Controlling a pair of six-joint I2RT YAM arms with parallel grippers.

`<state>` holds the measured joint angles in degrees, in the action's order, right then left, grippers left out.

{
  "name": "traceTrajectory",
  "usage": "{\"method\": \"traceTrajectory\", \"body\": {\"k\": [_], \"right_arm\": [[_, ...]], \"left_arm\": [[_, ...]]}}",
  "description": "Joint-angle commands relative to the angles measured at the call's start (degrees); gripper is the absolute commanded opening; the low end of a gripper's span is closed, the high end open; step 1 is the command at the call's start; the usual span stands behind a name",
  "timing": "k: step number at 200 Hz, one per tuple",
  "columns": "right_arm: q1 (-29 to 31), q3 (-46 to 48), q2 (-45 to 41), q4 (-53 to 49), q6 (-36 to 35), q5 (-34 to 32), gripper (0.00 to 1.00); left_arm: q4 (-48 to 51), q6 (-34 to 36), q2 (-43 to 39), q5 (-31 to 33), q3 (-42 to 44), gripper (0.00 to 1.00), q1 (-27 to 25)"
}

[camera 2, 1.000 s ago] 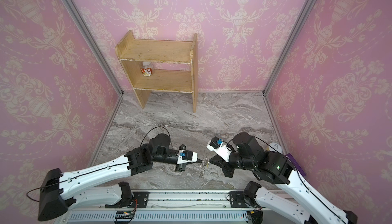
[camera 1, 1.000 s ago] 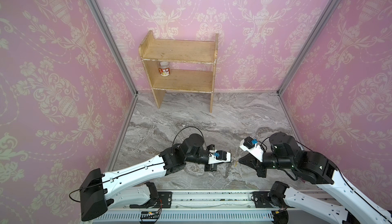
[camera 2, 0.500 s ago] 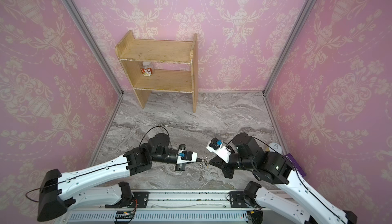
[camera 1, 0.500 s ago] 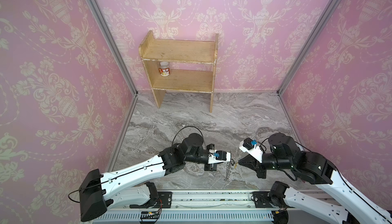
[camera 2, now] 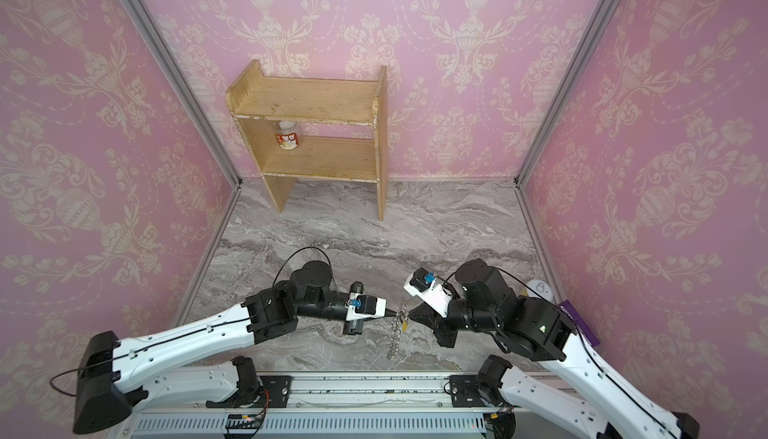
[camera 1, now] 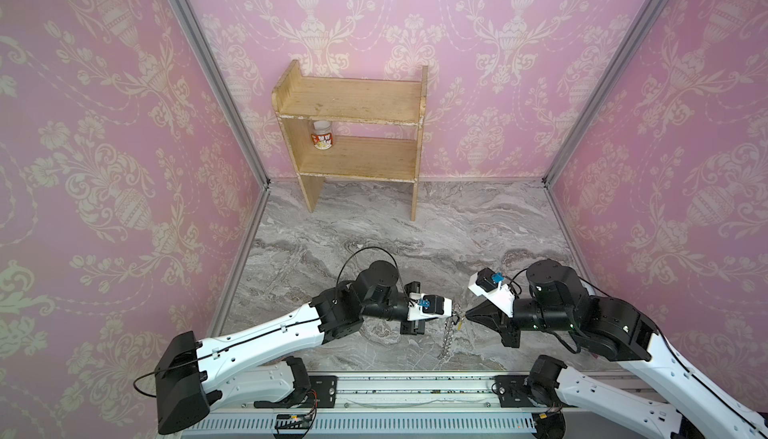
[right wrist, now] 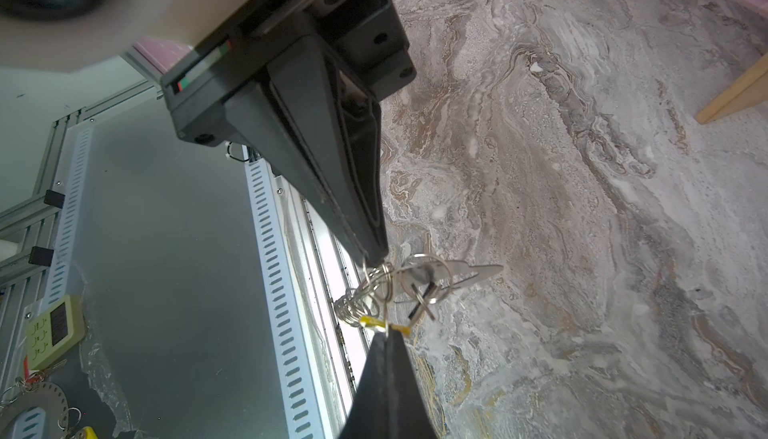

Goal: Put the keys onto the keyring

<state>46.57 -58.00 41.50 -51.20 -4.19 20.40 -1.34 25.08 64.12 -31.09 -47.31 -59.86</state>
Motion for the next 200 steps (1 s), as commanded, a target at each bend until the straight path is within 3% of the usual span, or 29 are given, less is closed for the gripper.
{"method": "traceTrajectory", "body": {"k": [1, 105, 160, 200], "right_arm": [[-0.2, 0.5, 0.1, 1.0, 1.2, -0.5, 0.00], [0.3, 0.9, -1.1, 0.7, 2.1, -0.5, 0.00], [2.2, 4.3, -5.8, 4.2, 4.2, -6.7, 0.00], [3.5, 4.7, -5.6, 5.4, 3.9, -7.4, 0.00]], "left_arm": [[0.1, 1.7, -0.6, 0.2, -2.6, 0.00, -0.3], [0.1, 1.7, -0.4, 0.0, -3.0, 0.00, -0.3], [-2.9, -1.3, 0.0, 0.8, -2.5, 0.00, -0.3], [-3.7, -2.0, 0.3, 0.8, -2.5, 0.00, -0.3]]}}
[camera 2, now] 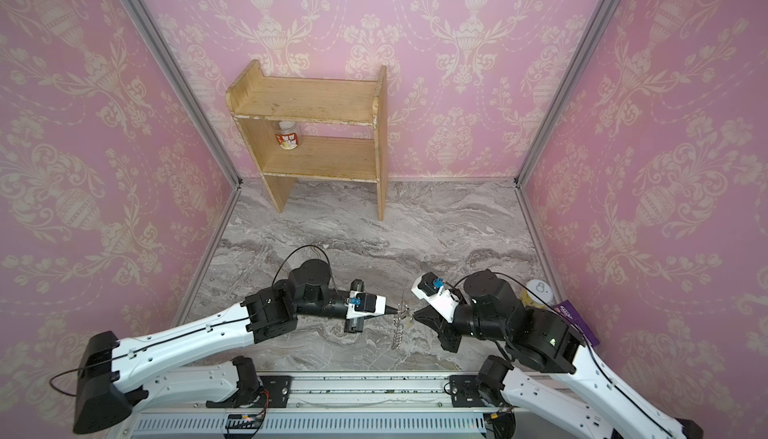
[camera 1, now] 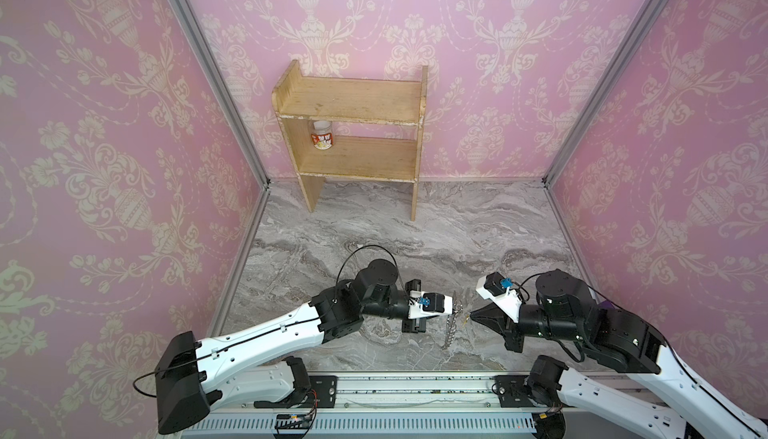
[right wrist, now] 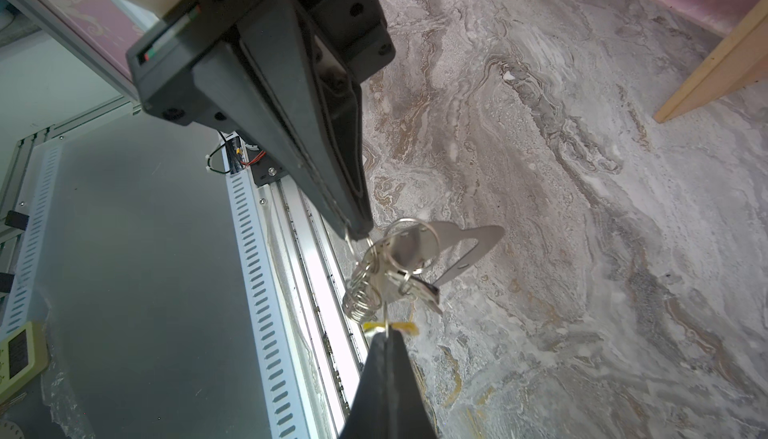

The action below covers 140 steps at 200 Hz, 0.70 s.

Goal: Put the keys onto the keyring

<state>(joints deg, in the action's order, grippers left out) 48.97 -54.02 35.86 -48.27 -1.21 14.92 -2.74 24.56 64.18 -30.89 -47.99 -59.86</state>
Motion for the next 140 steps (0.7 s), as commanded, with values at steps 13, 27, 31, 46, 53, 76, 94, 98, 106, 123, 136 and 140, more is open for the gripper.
{"method": "traceTrajectory", "body": {"k": [13, 27, 31, 46, 53, 76, 94, 98, 106, 123, 136, 140], "right_arm": [[1.7, 0.8, -0.3, 3.3, 0.7, -3.1, 0.00], [2.2, 1.2, -0.9, 4.0, 0.5, -4.2, 0.00], [2.3, 1.4, -1.0, 4.1, 0.5, -4.4, 0.00], [2.9, 1.6, -1.4, 4.3, 0.6, -5.3, 0.00], [3.1, 1.7, -1.6, 4.2, 0.5, -5.6, 0.00], [3.9, 1.5, -2.3, 4.1, 0.4, -6.9, 0.00], [4.4, 1.5, -2.4, 4.1, -0.2, -7.7, 0.00], [4.5, 1.5, -2.4, 4.0, -0.5, -7.8, 0.00], [4.7, 1.5, -2.2, 3.8, -1.1, -8.3, 0.00], [4.8, 0.9, -2.1, 3.0, -2.6, -8.7, 0.00], [4.9, 0.3, -1.9, 2.2, -3.7, -9.1, 0.00], [4.8, 0.1, -1.9, 1.9, -4.1, -9.2, 0.00]], "left_arm": [[-2.6, -1.6, 0.3, 0.6, -1.8, 0.00, -0.3], [-3.3, -2.1, 0.4, 0.7, -1.7, 0.00, -0.3], [-3.5, -2.3, 0.5, 0.6, -1.6, 0.00, -0.3], [-4.2, -2.8, 0.8, 0.6, -1.6, 0.00, -0.3], [-4.4, -3.1, 0.9, 0.6, -1.6, 0.00, -0.3], [-4.9, -4.2, 0.9, 1.3, -1.6, 0.00, -0.3], [-5.5, -5.7, 1.2, 1.6, -1.5, 0.00, -0.3], [-5.7, -6.2, 1.3, 1.8, -1.4, 0.00, -0.3], [-6.4, -7.2, 1.3, 2.2, -1.2, 0.00, -0.3], [-7.2, -8.5, 1.4, 2.2, -0.8, 0.00, -0.1], [-8.0, -9.5, 1.4, 1.9, -0.6, 0.00, 0.0], [-8.2, -9.9, 1.4, 1.8, -0.6, 0.00, 0.0]]}}
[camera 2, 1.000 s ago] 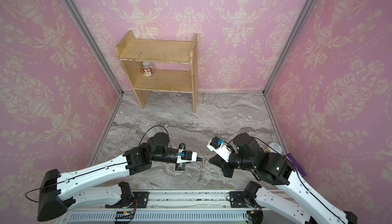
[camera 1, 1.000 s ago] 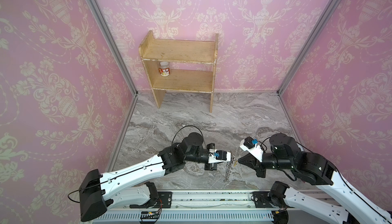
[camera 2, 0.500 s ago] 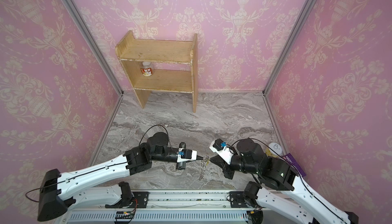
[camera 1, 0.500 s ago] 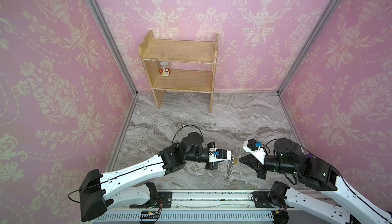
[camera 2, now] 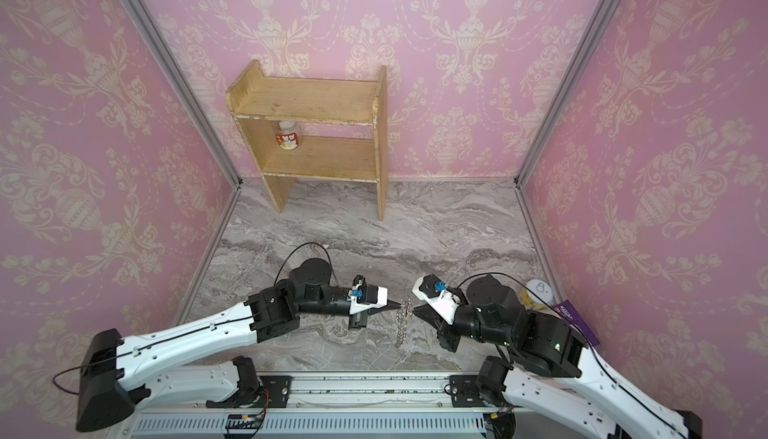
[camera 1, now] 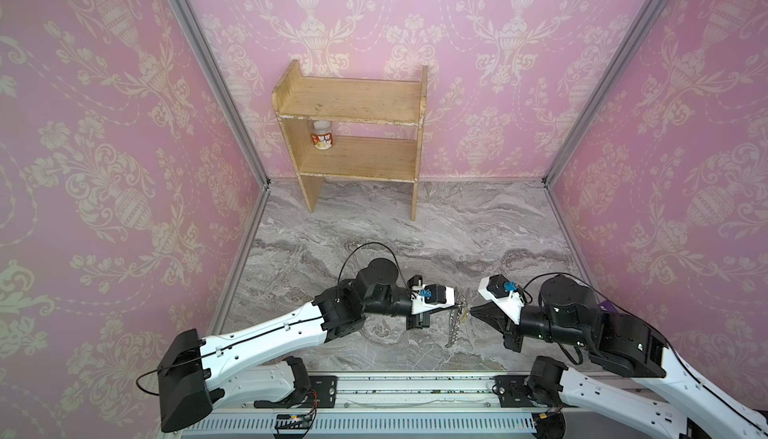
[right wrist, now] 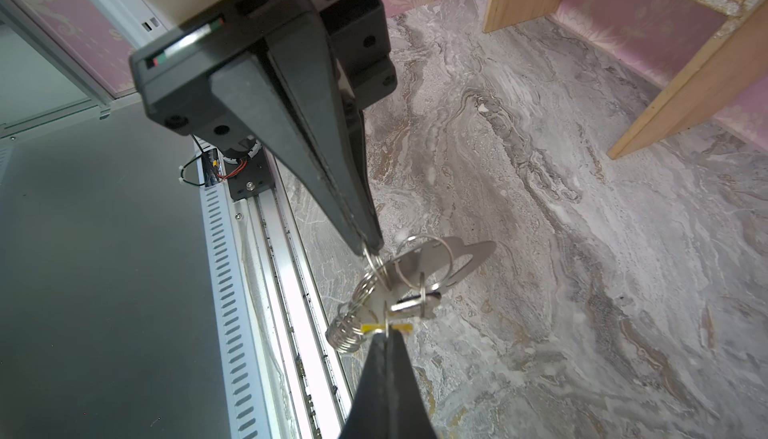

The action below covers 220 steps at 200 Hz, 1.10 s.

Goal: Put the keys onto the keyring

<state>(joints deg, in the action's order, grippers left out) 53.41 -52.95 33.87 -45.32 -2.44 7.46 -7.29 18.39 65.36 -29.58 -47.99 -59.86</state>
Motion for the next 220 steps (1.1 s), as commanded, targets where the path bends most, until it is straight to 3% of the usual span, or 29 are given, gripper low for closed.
{"method": "traceTrajectory", "body": {"k": [1, 111, 220], "right_arm": [[0.4, -1.0, 0.1, -1.1, -2.9, -1.8, 0.00], [0.5, -4.5, 1.4, -2.3, -8.2, -2.6, 0.00], [0.5, -3.5, 2.8, -0.4, -8.3, -2.2, 0.00]], "left_arm": [[-3.8, -3.8, 0.2, 0.5, -0.6, 0.00, 0.0], [-13.4, -13.8, 1.3, -5.6, 4.6, 0.00, 2.9], [-14.4, -14.1, 1.8, -7.4, 5.2, 0.00, 3.3]]}}
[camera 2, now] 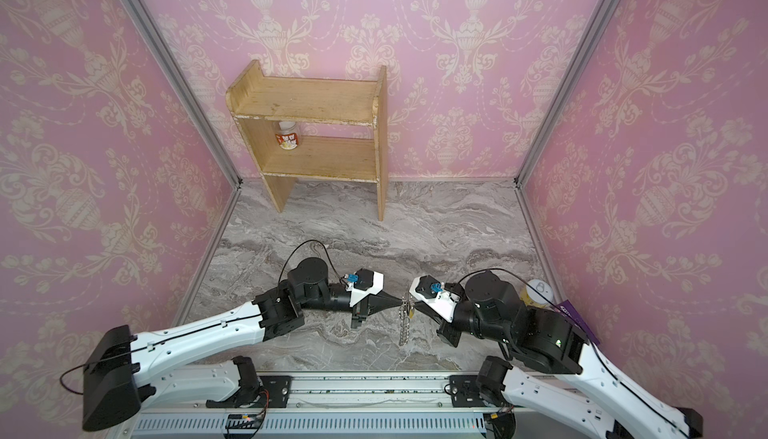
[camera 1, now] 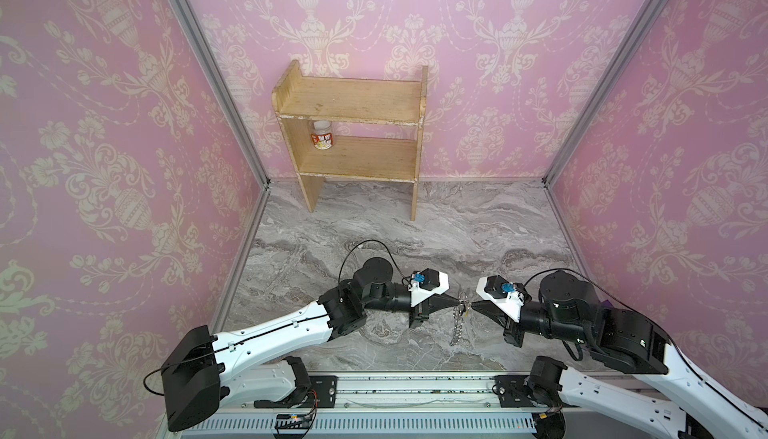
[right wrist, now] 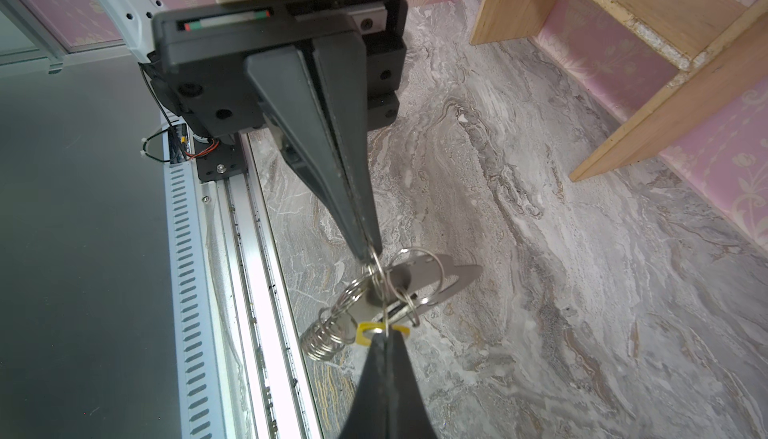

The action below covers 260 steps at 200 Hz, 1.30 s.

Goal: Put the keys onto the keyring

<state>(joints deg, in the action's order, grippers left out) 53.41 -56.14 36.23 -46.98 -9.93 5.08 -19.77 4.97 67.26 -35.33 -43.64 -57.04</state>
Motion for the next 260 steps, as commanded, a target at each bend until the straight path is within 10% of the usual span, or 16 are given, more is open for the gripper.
{"method": "traceTrajectory", "body": {"k": [1, 260], "right_arm": [[0.5, -0.4, 0.5, 1.3, -0.7, 0.2, 0.00], [0.5, -4.4, 3.8, 0.9, 0.5, 2.7, 0.00]], "left_arm": [[-2.0, -0.7, -0.1, -1.6, 0.8, 0.00, 0.5], [1.6, 3.7, 0.2, -4.2, -0.4, 0.00, 0.4]]}}
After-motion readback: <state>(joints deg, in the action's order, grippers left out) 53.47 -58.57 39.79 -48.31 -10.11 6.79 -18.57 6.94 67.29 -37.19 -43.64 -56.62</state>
